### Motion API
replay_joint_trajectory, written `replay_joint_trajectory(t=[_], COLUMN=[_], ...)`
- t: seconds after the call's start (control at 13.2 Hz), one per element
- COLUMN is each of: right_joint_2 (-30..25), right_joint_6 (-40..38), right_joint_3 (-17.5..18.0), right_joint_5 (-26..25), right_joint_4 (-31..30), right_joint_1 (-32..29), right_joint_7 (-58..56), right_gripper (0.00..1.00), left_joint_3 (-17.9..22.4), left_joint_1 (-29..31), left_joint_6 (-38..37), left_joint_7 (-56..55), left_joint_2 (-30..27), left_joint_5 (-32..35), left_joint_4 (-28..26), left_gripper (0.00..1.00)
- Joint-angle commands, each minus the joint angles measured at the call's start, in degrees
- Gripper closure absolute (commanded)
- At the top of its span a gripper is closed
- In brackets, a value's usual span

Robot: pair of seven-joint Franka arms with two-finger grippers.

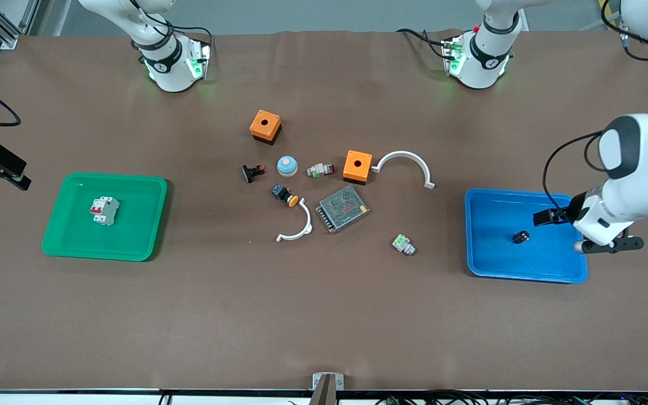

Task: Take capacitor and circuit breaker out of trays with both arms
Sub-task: 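Reach the right gripper to the breaker while the left gripper reaches the capacitor, then grasp the breaker with the right gripper while the left gripper grasps the capacitor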

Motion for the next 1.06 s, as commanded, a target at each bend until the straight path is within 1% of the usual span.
replay_joint_trajectory(t=[0.0,0.08,0.15,0.23,0.38,0.53,0.76,0.91,0.99], right_joint_2=[2.35,2.26,2.52,2.96,3.32,3.32,3.23,3.32,3.41], right_joint_6=[-0.72,-2.81,-4.66,-4.59,-2.67,3.11,15.76,23.5,26.93], right_joint_3=[0.31,0.23,0.14,0.14,0.14,0.14,0.14,0.14,0.14], right_joint_5=[-0.72,-0.81,-0.81,-0.81,-0.81,-0.81,-0.81,-0.72,-0.72], right_joint_4=[-0.67,-2.08,-2.44,-4.18,-9.71,-17.78,-29.03,-34.76,-37.05], right_joint_1=[-0.25,-0.51,-2.6,-4.36,-6.91,-7.98,-8.42,-9.12,-10.51], right_joint_7=[-1.1,-3.03,-4.35,-5.24,-8.48,-11.74,-12.01,-12.01,-12.01], right_gripper=[0.0,0.0,0.0,0.0,0.0,0.0,0.0,0.0,0.0], left_joint_3=[-0.41,-0.5,-0.59,-0.59,-0.68,-0.68,-0.77,-0.94,-1.03], left_joint_1=[1.22,2.01,2.11,2.02,2.2,2.2,2.28,2.28,2.28], left_joint_6=[3.69,5.1,6.59,6.96,8.19,9.76,11.96,12.32,12.32], left_joint_7=[-1.19,-1.19,-1.19,-1.28,-1.37,-1.37,-1.28,-1.19,-1.19], left_joint_2=[3.34,3.96,5.1,6.33,7.91,9.23,11.34,12.4,12.49], left_joint_5=[4.11,4.12,4.12,4.12,3.24,3.24,3.24,3.15,2.63], left_joint_4=[-0.7,-1.49,-1.85,-1.68,-1.41,-1.32,-1.23,-1.23,-1.23], left_gripper=[0.0,0.0,0.01,0.01,0.02,0.06,0.11,0.14,0.14])
